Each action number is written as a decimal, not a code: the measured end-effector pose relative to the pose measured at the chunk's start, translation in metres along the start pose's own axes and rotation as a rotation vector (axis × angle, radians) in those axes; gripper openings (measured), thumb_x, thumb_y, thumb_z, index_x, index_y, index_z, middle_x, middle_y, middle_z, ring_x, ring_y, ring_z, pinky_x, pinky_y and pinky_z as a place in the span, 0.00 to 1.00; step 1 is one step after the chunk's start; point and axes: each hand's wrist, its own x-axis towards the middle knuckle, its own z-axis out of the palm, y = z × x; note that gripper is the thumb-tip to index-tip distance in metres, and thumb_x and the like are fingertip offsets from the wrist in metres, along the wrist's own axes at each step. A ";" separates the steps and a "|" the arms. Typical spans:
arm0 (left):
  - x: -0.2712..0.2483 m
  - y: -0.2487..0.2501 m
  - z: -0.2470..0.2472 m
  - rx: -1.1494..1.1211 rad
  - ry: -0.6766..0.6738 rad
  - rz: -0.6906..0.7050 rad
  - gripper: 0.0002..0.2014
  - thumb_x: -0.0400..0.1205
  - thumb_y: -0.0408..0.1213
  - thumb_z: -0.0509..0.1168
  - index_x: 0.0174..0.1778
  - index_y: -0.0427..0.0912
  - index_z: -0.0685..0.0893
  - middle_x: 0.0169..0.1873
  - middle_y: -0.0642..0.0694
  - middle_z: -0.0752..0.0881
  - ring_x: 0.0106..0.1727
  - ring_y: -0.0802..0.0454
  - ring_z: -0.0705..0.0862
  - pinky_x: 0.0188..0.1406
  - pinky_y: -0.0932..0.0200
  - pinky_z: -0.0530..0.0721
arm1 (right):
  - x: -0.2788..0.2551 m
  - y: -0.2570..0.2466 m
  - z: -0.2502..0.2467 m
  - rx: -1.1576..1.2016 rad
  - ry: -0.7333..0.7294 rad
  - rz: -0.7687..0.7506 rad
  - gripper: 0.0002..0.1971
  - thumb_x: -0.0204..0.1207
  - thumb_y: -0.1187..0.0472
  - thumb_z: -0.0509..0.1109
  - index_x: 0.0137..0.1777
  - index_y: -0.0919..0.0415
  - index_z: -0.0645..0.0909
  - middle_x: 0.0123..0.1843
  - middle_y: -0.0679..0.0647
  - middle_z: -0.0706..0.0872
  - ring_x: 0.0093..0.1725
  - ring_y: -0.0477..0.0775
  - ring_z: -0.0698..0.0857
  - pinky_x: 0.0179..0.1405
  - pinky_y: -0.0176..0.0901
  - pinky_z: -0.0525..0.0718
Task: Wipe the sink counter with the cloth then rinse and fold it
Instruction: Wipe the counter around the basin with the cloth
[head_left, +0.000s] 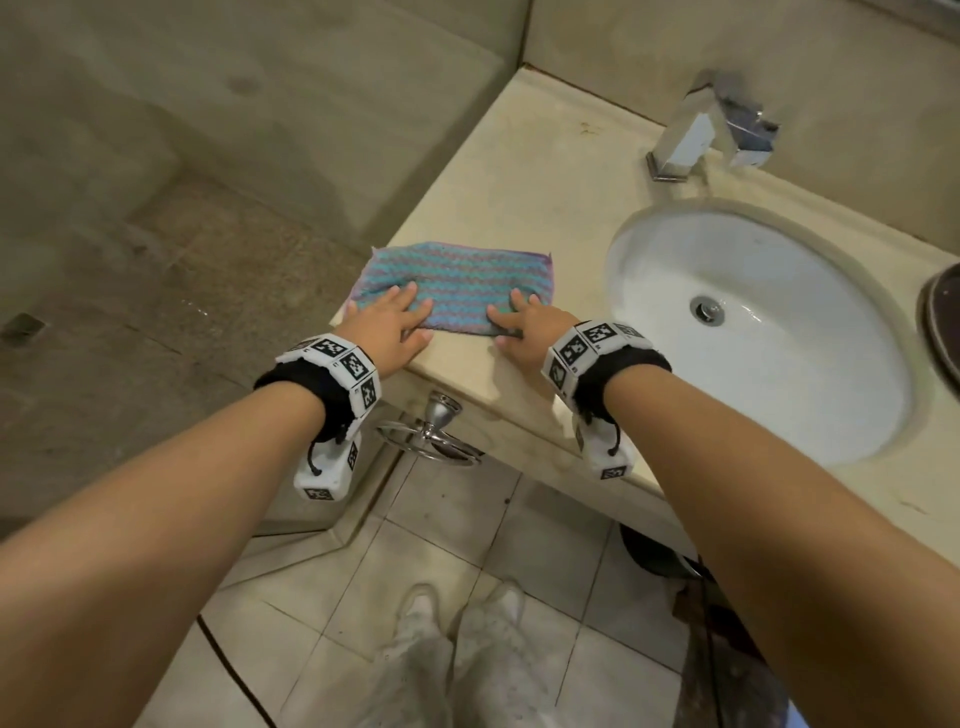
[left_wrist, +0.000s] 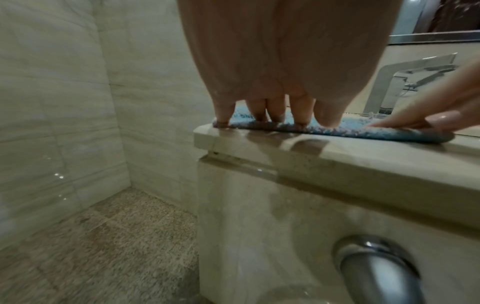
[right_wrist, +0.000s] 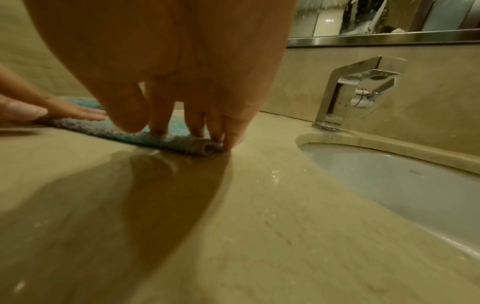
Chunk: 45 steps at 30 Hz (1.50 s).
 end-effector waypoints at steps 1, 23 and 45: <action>-0.002 0.001 0.001 -0.006 -0.003 -0.003 0.26 0.86 0.51 0.48 0.81 0.51 0.56 0.84 0.49 0.49 0.85 0.51 0.47 0.81 0.34 0.49 | -0.001 -0.001 0.002 0.000 0.003 0.003 0.26 0.86 0.52 0.48 0.83 0.48 0.48 0.86 0.58 0.42 0.85 0.63 0.45 0.83 0.56 0.54; -0.061 0.114 0.057 -0.077 -0.025 -0.067 0.25 0.87 0.50 0.47 0.81 0.50 0.57 0.84 0.48 0.48 0.85 0.49 0.47 0.83 0.42 0.52 | -0.097 0.079 0.077 -0.036 0.056 -0.100 0.25 0.87 0.54 0.48 0.83 0.50 0.52 0.86 0.60 0.47 0.84 0.65 0.49 0.83 0.55 0.56; 0.000 0.192 0.049 -0.020 0.011 0.010 0.22 0.87 0.44 0.51 0.79 0.47 0.65 0.83 0.45 0.53 0.84 0.47 0.51 0.82 0.51 0.56 | -0.101 0.157 0.082 0.051 0.088 -0.116 0.24 0.86 0.53 0.51 0.81 0.50 0.59 0.84 0.61 0.53 0.81 0.64 0.62 0.77 0.51 0.65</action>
